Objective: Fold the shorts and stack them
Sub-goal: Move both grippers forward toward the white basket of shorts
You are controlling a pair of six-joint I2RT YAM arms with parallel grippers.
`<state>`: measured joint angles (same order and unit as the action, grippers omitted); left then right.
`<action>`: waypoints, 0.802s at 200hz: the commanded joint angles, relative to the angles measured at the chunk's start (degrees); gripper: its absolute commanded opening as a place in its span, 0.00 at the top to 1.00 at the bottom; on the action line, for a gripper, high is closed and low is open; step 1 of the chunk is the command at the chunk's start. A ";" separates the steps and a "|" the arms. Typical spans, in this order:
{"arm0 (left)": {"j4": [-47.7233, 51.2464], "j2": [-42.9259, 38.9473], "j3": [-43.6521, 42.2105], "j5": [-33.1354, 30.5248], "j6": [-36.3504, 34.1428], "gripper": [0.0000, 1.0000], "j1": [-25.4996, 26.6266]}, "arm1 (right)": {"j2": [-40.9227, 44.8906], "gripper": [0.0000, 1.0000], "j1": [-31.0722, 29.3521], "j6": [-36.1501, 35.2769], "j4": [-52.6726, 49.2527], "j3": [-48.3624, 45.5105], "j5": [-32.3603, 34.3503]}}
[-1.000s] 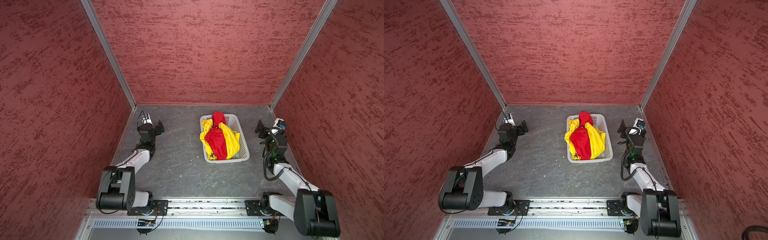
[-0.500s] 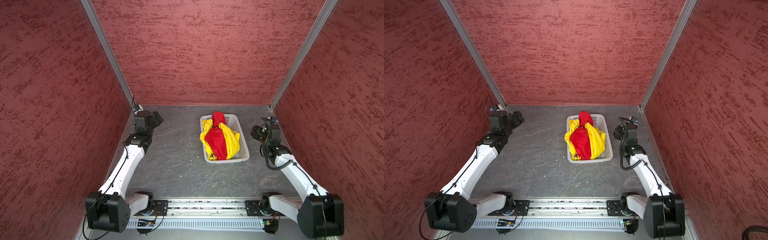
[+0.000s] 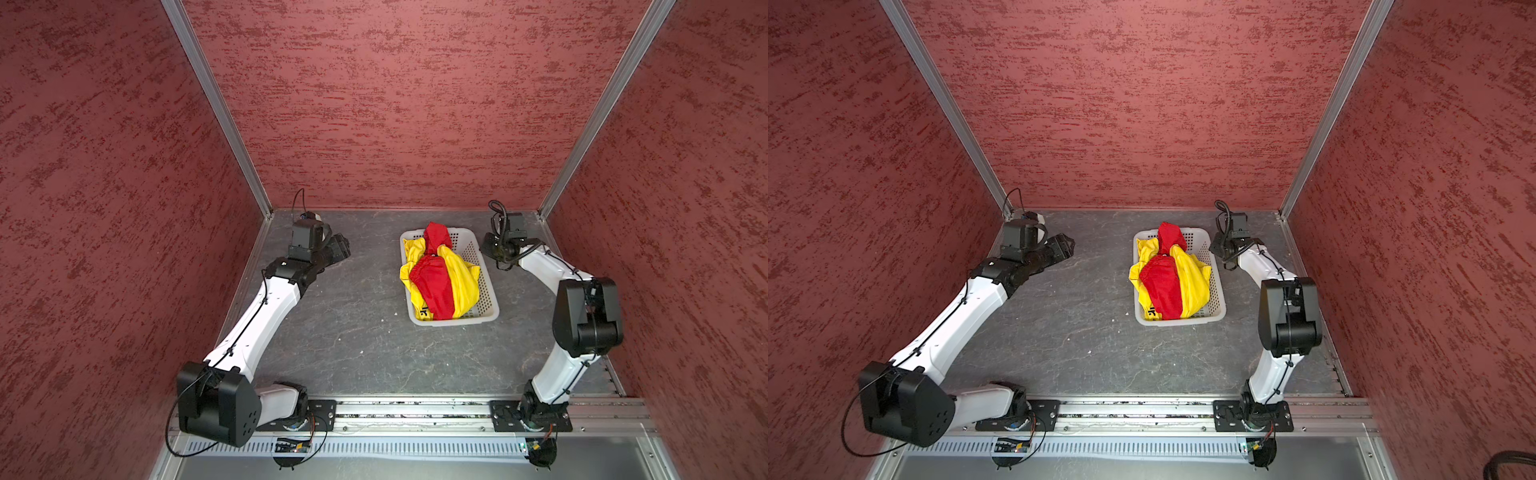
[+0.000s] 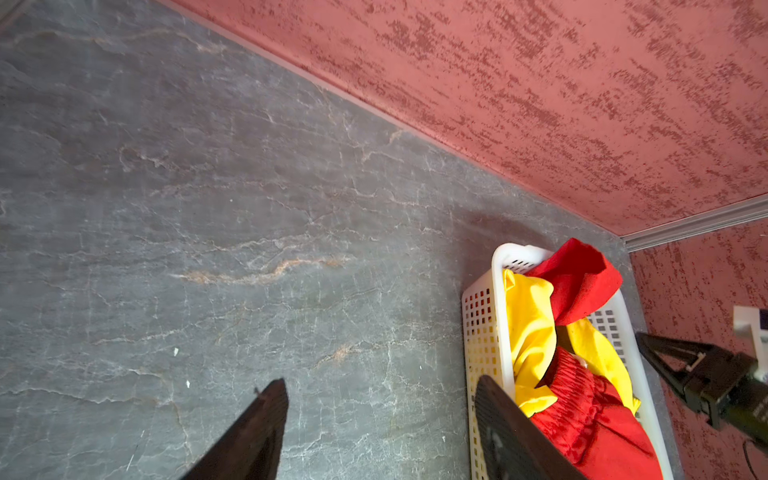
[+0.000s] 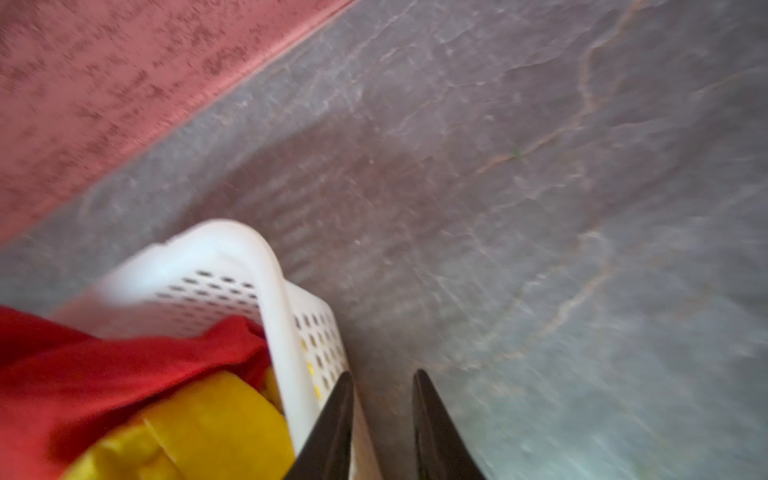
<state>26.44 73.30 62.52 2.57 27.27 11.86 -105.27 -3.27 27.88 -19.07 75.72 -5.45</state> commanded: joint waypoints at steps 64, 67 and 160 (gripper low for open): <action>0.08 3.87 0.00 0.51 0.99 0.19 0.89 | -24.66 0.55 -12.68 0.27 -6.08 34.33 -16.82; 0.30 3.85 0.20 0.17 0.97 0.19 0.82 | -25.49 0.55 -13.39 -0.10 -6.90 35.92 -16.78; -0.39 1.02 -2.47 -0.55 -0.37 0.20 -1.44 | -13.19 0.49 -21.34 -5.12 -9.89 35.25 -4.96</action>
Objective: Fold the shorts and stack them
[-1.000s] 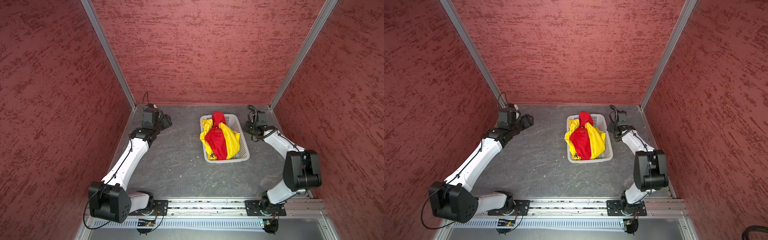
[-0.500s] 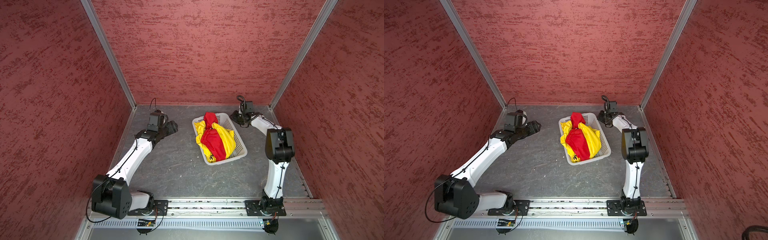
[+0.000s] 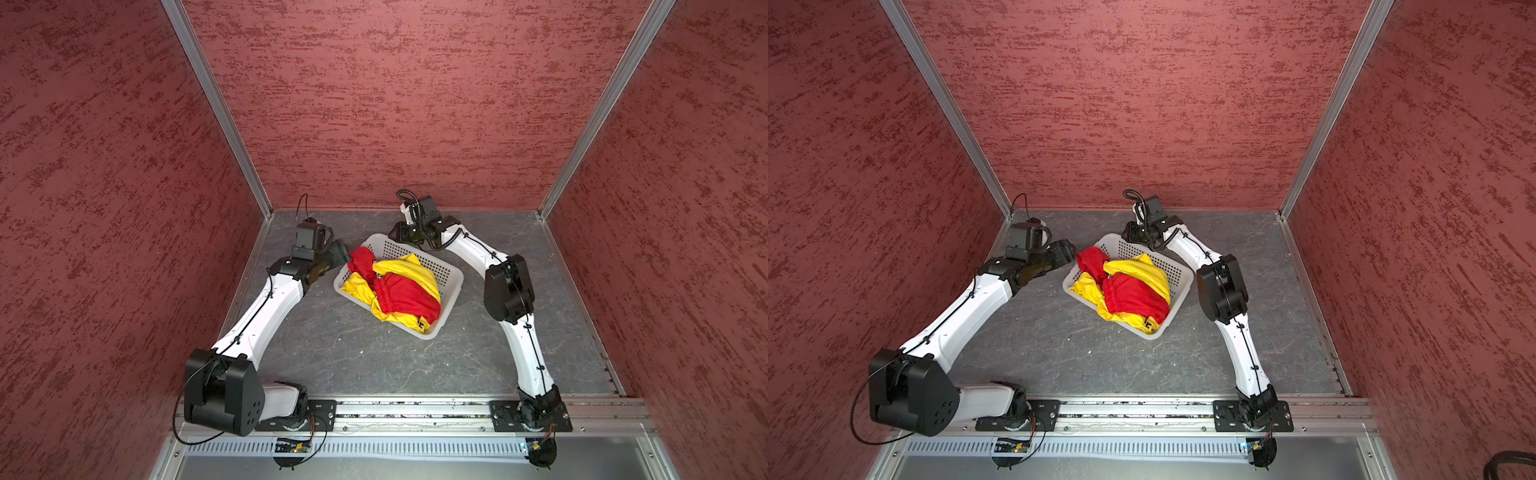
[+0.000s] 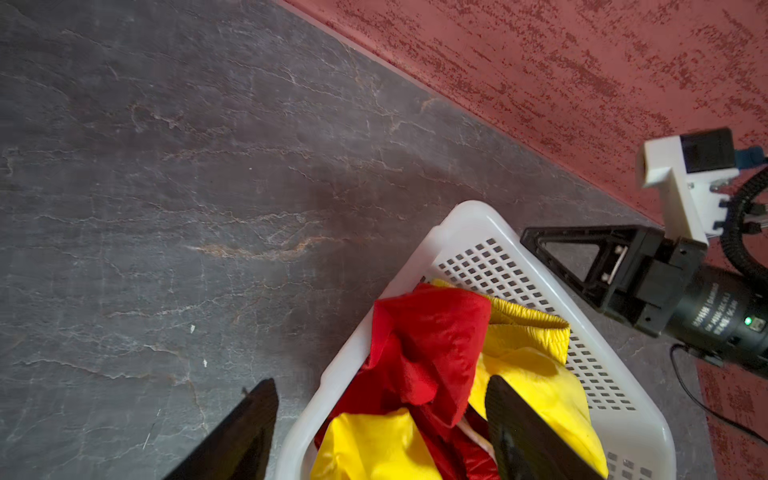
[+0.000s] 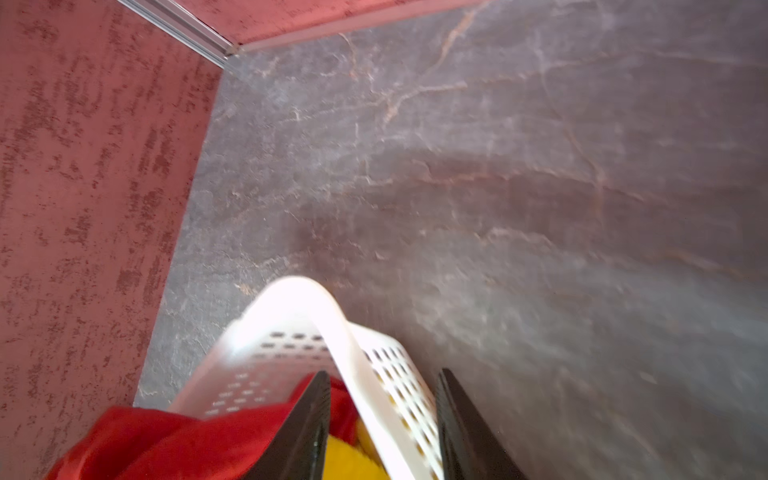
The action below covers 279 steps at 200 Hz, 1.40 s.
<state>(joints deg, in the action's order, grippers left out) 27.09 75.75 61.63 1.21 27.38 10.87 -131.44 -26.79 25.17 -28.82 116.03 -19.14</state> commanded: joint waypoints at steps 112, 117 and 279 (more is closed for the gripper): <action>-4.89 -3.10 -8.19 3.96 2.32 0.08 -4.72 | 69.12 0.41 1.50 12.93 2.41 -67.30 21.66; -5.11 -2.81 -8.53 4.15 2.50 0.08 -4.92 | 70.48 0.41 1.34 13.49 1.65 -68.53 21.37; -14.90 9.67 -8.78 11.63 9.54 0.33 -1.09 | 44.33 0.80 1.52 20.89 29.07 -65.87 8.90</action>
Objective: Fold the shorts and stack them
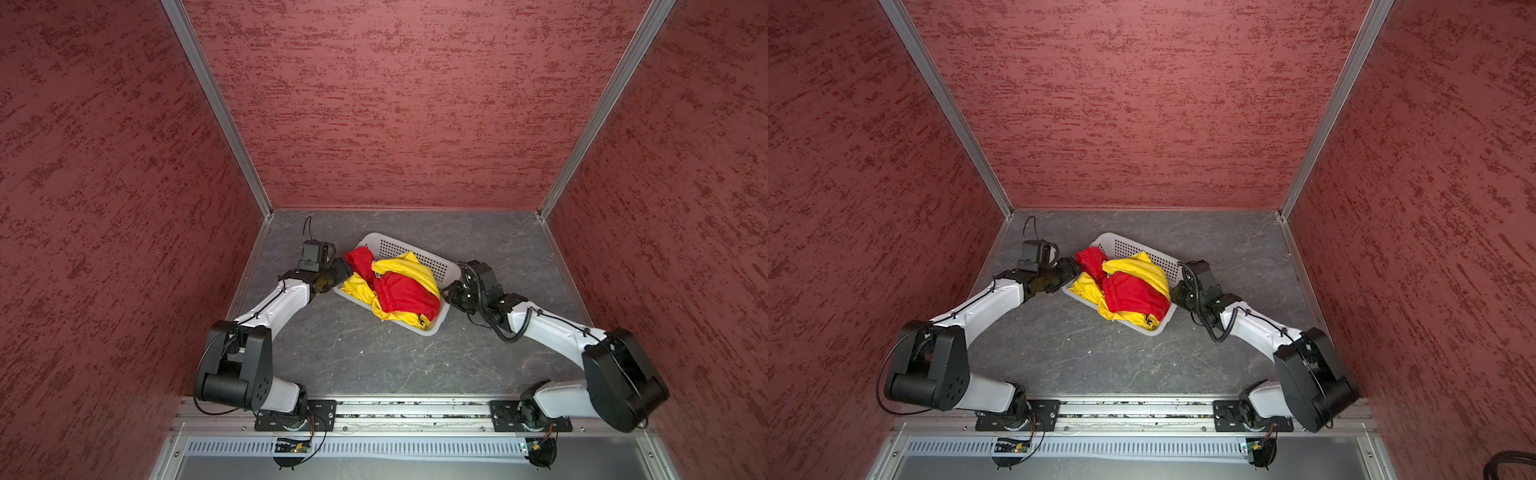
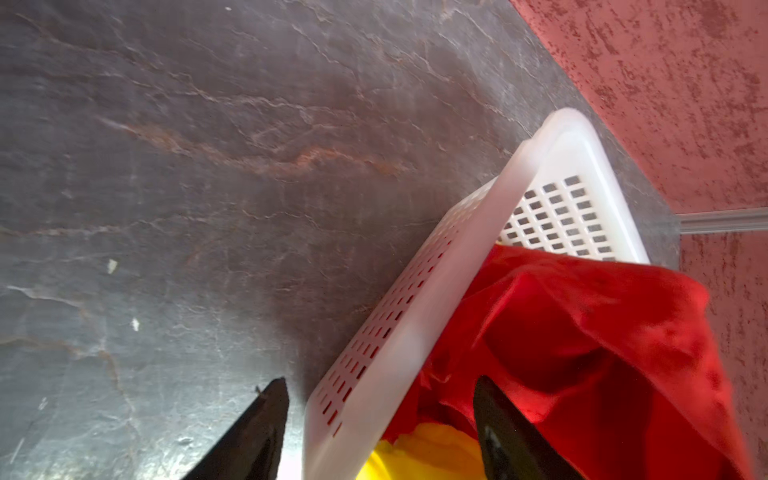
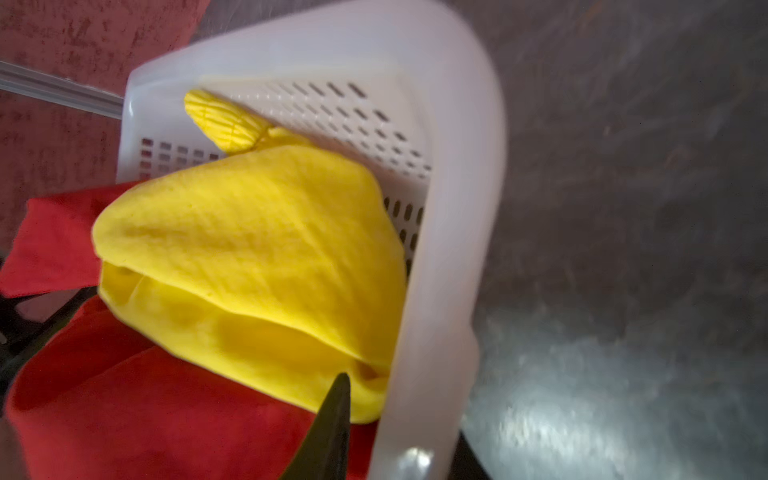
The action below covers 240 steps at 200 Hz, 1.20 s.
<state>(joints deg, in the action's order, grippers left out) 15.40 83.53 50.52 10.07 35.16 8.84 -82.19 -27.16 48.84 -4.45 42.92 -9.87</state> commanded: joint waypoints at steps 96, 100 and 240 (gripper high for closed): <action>-3.82 20.27 22.71 7.61 2.76 0.42 2.89 | -35.63 0.76 15.45 -16.15 -7.12 47.06 -6.62; -3.59 20.91 23.74 7.77 2.90 0.42 2.97 | -36.53 0.73 15.66 -16.39 -7.73 48.56 -6.73; -3.08 4.11 19.26 -0.33 3.30 0.15 1.99 | -22.50 0.25 12.48 -32.11 -19.56 54.93 22.70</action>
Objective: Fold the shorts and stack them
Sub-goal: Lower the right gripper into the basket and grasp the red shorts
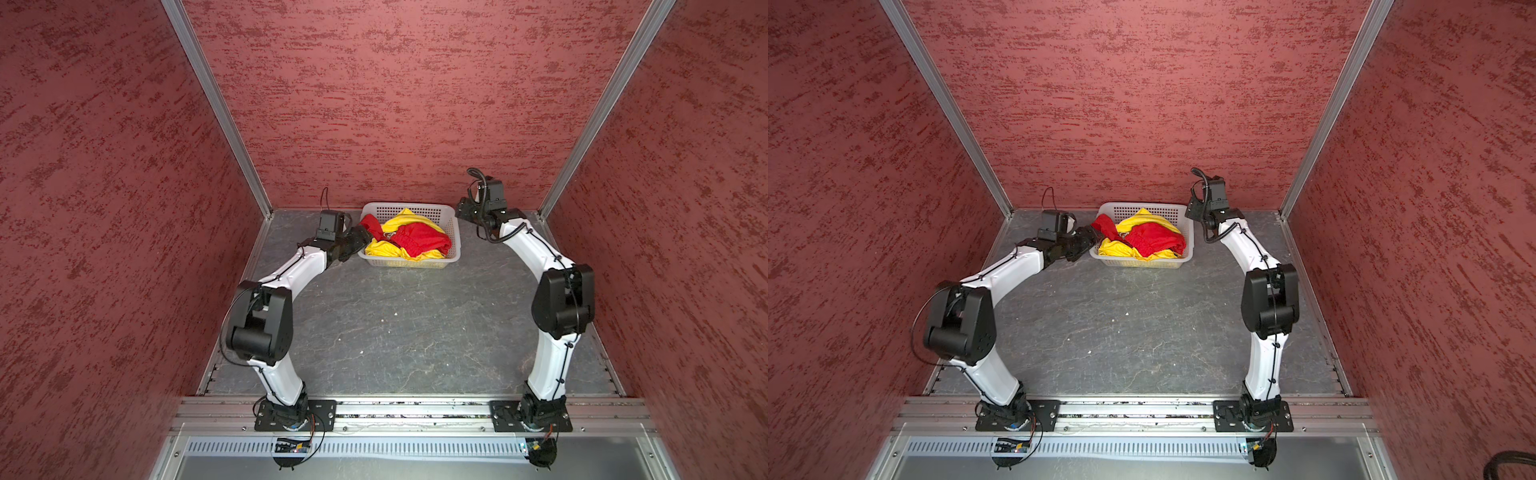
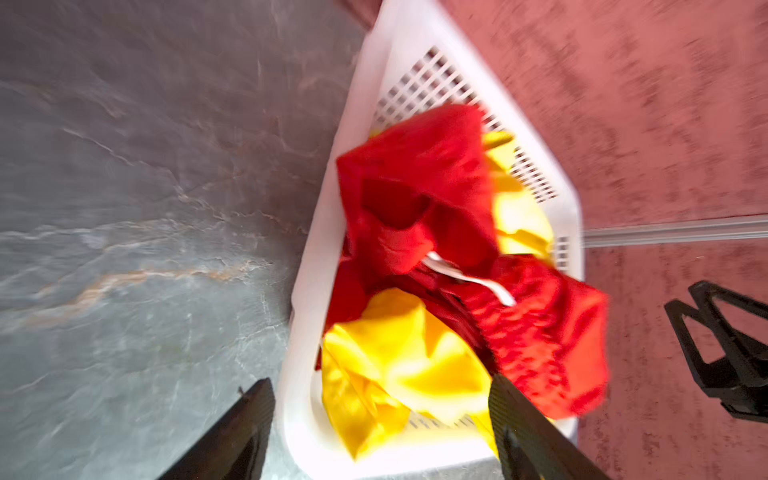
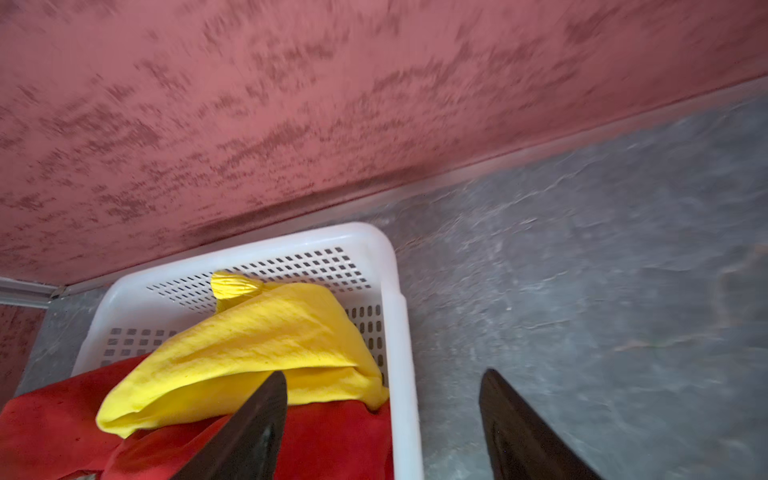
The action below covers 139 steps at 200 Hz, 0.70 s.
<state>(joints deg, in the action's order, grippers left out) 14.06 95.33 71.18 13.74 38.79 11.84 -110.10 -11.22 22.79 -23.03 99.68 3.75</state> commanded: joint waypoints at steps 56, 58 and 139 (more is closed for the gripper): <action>2.44 -18.14 -5.26 -8.01 -0.13 0.14 -1.60 | 0.97 0.24 -20.48 -19.92 -3.03 1.00 17.68; 2.41 -18.29 -5.50 -7.93 0.01 0.14 -1.63 | 0.47 0.24 -20.76 -19.96 -3.17 1.16 17.82; 4.28 -19.00 -9.24 -5.83 2.68 0.17 -0.35 | -13.41 0.25 -22.87 -17.46 -8.43 10.47 12.51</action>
<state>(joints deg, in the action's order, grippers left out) 17.17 76.38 62.81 7.33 40.38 10.76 -122.02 -34.54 5.37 -29.34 105.82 16.53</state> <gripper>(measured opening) 0.836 0.754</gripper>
